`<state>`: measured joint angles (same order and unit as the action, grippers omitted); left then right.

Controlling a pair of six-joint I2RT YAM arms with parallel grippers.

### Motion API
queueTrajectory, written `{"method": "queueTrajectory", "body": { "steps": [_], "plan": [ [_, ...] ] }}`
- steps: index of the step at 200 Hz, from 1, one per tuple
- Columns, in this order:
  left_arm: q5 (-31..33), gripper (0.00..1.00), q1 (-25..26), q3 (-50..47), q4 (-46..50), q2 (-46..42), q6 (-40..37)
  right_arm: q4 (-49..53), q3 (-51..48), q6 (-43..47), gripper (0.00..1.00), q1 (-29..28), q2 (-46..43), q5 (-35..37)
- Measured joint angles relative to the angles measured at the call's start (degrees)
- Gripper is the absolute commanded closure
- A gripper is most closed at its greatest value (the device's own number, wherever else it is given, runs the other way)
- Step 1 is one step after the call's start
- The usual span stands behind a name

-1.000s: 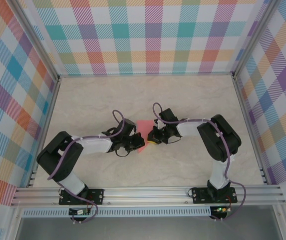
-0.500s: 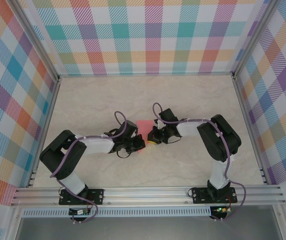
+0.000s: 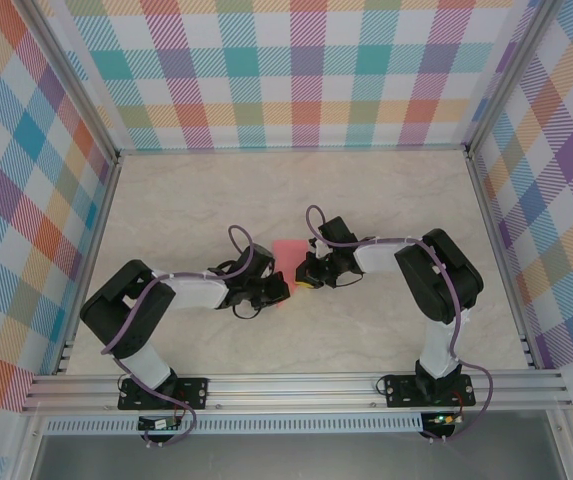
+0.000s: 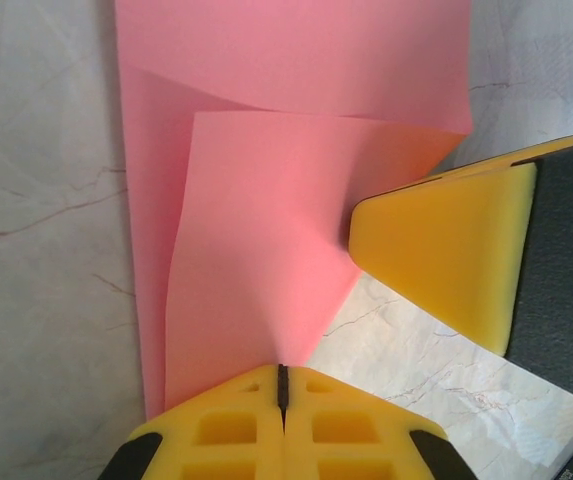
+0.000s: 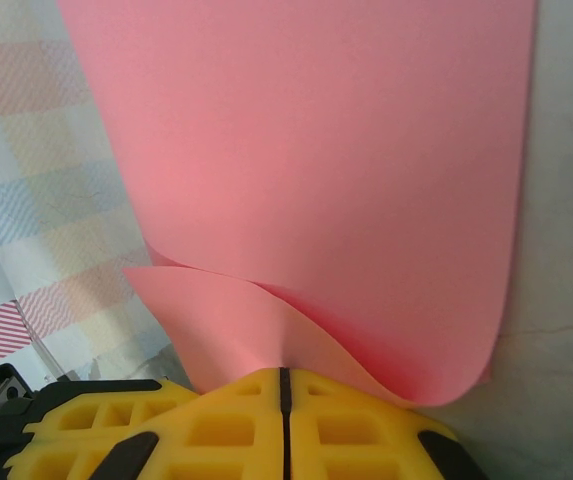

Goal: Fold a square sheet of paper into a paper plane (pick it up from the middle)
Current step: Third fold the triangle at the center of the table.

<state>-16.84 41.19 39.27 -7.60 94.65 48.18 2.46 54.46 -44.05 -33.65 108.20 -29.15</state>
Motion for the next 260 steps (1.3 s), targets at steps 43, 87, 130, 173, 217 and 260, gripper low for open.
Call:
{"method": "queueTrajectory", "body": {
  "steps": [43, 87, 130, 173, 217, 260],
  "plan": [
    [0.28, 0.96, 0.0, -2.89, 1.42, -3.3, -0.96, 0.02, 0.0, 0.0, 0.93, 0.0, 0.0, 0.02],
    [0.17, 0.96, 0.0, -5.92, 3.8, -7.28, -1.62, 0.13, 0.07, 0.0, 0.93, 0.0, 0.02, 0.0],
    [1.03, 0.96, 0.07, -6.54, 13.22, -13.07, -2.78, 0.24, 0.15, 0.0, 0.93, 0.0, 0.09, -0.02],
    [3.39, 0.97, 0.11, -3.15, 13.22, -18.08, -1.44, 0.44, 0.28, 0.0, 0.93, 0.0, 0.09, 0.0],
    [3.43, 1.0, 0.11, 0.79, 6.56, -9.31, 0.07, 0.48, 0.31, 0.0, 0.93, 0.0, 0.09, -0.02],
    [3.23, 1.0, 0.17, 0.74, 5.4, -3.93, 0.48, 0.44, 0.33, 0.13, 0.93, 0.02, 0.09, -0.31]
  ]
}}
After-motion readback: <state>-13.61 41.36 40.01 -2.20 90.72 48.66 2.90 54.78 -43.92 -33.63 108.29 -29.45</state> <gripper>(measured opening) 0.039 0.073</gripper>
